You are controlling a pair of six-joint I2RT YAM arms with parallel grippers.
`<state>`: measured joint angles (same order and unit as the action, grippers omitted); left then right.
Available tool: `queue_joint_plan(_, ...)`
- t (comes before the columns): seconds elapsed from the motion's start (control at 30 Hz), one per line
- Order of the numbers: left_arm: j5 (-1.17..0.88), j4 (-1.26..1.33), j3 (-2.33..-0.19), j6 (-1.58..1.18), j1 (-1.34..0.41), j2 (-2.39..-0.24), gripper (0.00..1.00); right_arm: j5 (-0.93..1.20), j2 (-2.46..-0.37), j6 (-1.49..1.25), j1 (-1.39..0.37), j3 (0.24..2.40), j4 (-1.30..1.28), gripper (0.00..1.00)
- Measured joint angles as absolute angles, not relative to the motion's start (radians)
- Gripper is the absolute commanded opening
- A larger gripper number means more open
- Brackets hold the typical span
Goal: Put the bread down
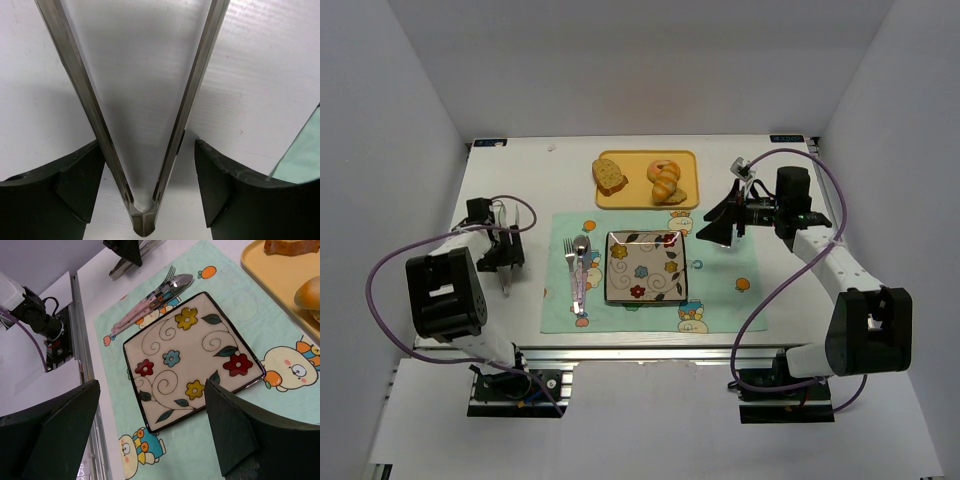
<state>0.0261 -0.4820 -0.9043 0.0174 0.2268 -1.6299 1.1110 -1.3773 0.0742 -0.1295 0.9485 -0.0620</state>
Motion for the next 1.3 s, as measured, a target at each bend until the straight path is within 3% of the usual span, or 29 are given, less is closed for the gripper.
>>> queue_joint_plan(0.2, 0.017, -0.453, -0.908, 0.015, 0.227, -1.639, 0.69, 1.114, -1.388, 0.073, -0.120, 0.960, -0.062, 0.89)
queue_joint_plan(0.3, 0.012, -0.442, -0.908, 0.012, 0.227, -1.640, 0.52, 1.114, -1.389, 0.073, -0.113, 0.961, -0.061, 0.89)
queue_joint_plan(0.33, 0.009, -0.440, -0.908, 0.010, 0.227, -1.640, 0.38, 1.114, -1.389, 0.073, -0.112, 0.961, -0.061, 0.89)
queue_joint_plan(0.37, 0.003, -0.439, -0.908, 0.009, 0.227, -1.640, 0.33, 1.114, -1.389, 0.073, -0.111, 0.961, -0.061, 0.89)
queue_joint_plan(0.47, -0.013, -0.441, -0.907, 0.006, 0.227, -1.631, 0.19, 1.114, -1.389, 0.073, -0.109, 0.961, -0.061, 0.89)
queue_joint_plan(0.53, -0.030, -0.446, -0.908, -0.005, 0.227, -1.612, 0.16, 1.115, -1.389, 0.073, -0.107, 0.961, -0.061, 0.89)
queue_joint_plan(0.67, -0.112, -0.481, -0.941, -0.045, 0.226, -1.547, 0.20, 1.121, -1.389, 0.073, -0.102, 0.961, -0.061, 0.89)
queue_joint_plan(0.9, -0.303, -0.508, -1.131, -0.169, 0.178, -1.450, 0.47, 1.131, -1.389, 0.073, -0.099, 0.961, -0.061, 0.89)
queue_joint_plan(1.07, -0.437, -0.492, -1.208, -0.289, 0.124, -1.437, 0.53, 1.134, -1.389, 0.070, -0.099, 0.961, -0.061, 0.89)
queue_joint_plan(1.3, -0.534, -0.470, -1.265, -0.455, 0.030, -1.501, 0.53, 1.136, -1.380, 0.061, -0.099, 0.961, -0.061, 0.89)
